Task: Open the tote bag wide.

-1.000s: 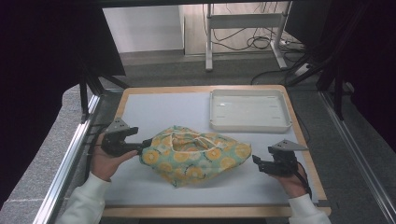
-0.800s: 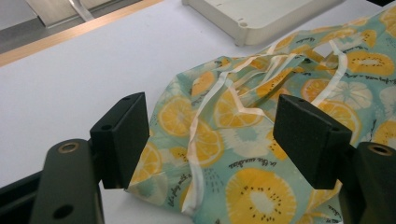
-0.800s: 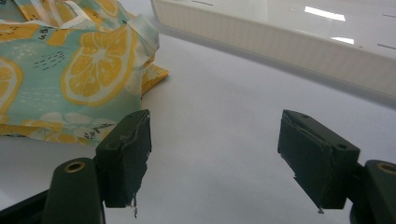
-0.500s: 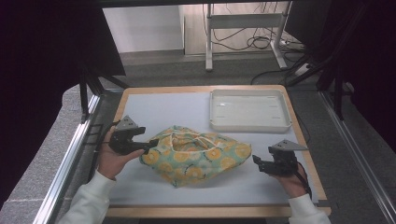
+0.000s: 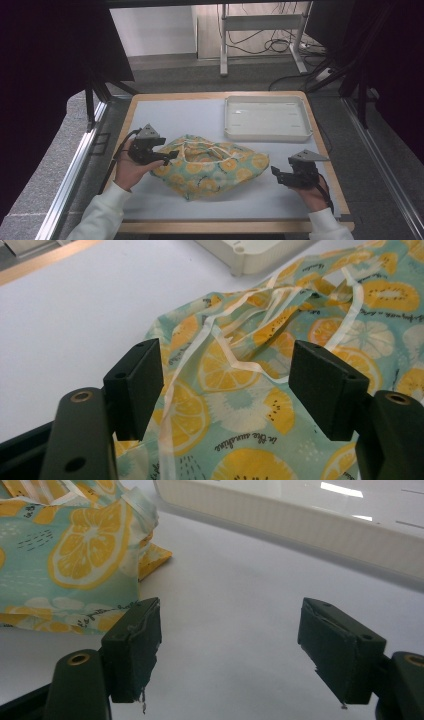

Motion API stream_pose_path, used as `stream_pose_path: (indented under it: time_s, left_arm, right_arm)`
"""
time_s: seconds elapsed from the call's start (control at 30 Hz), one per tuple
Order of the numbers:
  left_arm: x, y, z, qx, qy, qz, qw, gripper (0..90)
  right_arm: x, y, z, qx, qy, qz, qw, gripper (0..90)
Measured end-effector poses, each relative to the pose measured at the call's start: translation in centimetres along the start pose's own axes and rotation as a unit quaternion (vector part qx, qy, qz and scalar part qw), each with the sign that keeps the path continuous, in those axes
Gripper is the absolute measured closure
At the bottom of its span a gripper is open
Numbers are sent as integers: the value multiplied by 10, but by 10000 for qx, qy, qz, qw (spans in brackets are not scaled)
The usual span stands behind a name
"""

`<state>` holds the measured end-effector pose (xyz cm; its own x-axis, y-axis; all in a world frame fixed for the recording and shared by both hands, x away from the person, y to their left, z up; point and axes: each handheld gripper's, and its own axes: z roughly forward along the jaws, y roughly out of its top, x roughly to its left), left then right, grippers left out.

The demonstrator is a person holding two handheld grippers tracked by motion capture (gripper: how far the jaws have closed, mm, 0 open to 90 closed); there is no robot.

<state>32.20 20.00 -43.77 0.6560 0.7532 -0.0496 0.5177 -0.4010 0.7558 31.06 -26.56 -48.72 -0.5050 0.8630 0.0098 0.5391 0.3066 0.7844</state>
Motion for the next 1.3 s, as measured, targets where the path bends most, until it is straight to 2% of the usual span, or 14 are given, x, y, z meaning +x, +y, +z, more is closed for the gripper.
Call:
stream_pose_path:
  time_s: [0.17, 0.33, 0.6, 0.7, 0.73, 0.8, 0.83, 0.9, 1.07, 1.13, 1.23, 1.3]
  left_arm:
    - [-3, -2, 11, 256, -69, 109, 9996, 314]
    - [-2, -5, 21, 386, -63, 56, 9992, 312]
    - [0, -7, 46, 660, -115, -3, 9978, 304]
    - [1, -8, 50, 712, -121, 1, 9974, 322]
    - [1, -9, 51, 713, -146, -7, 9974, 377]
    - [1, -10, 52, 739, -218, -4, 9970, 410]
    - [1, -10, 54, 781, -277, 1, 9966, 478]
    - [1, -11, 55, 799, -305, 14, 9963, 507]
    - [1, -12, 58, 865, -393, 36, 9955, 651]
    - [1, -12, 58, 867, -395, 41, 9954, 680]
    - [1, -12, 57, 809, -333, 66, 9961, 667]
    - [1, -11, 55, 717, -234, 45, 9971, 585]
  right_arm:
    - [0, 0, 0, 3, -9, -4, 10000, 252]
    - [0, -1, 1, 21, -7, -13, 10000, 252]
    - [0, -1, 2, 65, -19, -21, 10000, 250]
    - [0, -1, 2, 63, -13, -18, 10000, 250]
    - [0, -1, 2, 52, -17, -12, 10000, 249]
    - [0, -1, 2, 57, -17, -1, 10000, 249]
    - [0, -2, 2, 60, -20, -3, 10000, 249]
    - [0, -2, 2, 63, -19, -2, 10000, 249]
    - [0, -1, 1, 60, -30, -11, 10000, 248]
    - [0, -1, 2, 59, -41, -10, 10000, 247]
    - [0, -2, 2, 61, -47, -20, 10000, 246]
    - [0, -2, 2, 64, -53, -20, 10000, 246]
